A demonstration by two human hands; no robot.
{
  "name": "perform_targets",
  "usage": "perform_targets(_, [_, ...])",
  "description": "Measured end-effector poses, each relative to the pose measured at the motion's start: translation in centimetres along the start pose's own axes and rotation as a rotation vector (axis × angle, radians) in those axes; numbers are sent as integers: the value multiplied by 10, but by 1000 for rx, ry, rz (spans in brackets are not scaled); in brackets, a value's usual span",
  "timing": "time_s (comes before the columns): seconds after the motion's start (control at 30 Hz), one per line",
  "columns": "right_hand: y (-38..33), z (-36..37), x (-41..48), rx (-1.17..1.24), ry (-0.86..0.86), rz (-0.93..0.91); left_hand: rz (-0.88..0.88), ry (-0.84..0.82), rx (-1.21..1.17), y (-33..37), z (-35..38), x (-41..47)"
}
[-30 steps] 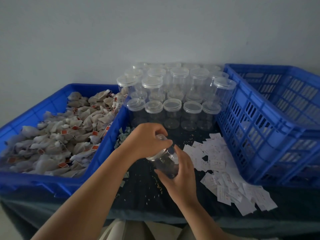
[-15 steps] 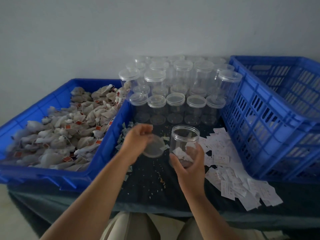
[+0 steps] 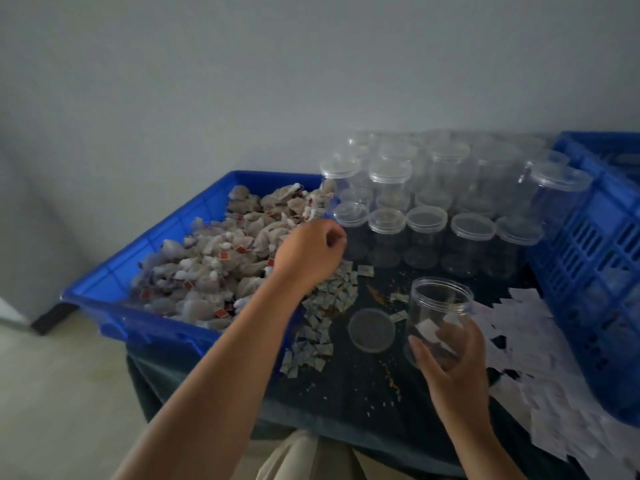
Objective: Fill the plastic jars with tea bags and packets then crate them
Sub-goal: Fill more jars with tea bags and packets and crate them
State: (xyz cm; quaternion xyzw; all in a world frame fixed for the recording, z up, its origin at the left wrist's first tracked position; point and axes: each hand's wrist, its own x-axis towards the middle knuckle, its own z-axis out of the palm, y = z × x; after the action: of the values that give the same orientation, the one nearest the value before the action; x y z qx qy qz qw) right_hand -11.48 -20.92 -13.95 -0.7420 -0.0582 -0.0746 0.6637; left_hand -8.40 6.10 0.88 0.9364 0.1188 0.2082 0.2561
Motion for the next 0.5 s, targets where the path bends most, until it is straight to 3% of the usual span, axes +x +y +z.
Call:
perform_targets(0.07, [-1, 0, 0, -10, -6, -3, -124, -153, 133, -21, -30, 19])
perform_targets(0.17, [-3, 0, -2, -1, -4, -16, -218, -521, 497, -62, -46, 22])
perform_targets(0.27, [-4, 0, -3, -20, -13, -30, -237, -826, 554, -93, -35, 2])
perform_targets(0.4, [-4, 0, -3, 3, -22, -36, -279, -730, 473, -106, -20, 1])
perform_targets(0.5, [-3, 0, -1, 3, -31, -54, -360, -419, 226, -112, -23, 10])
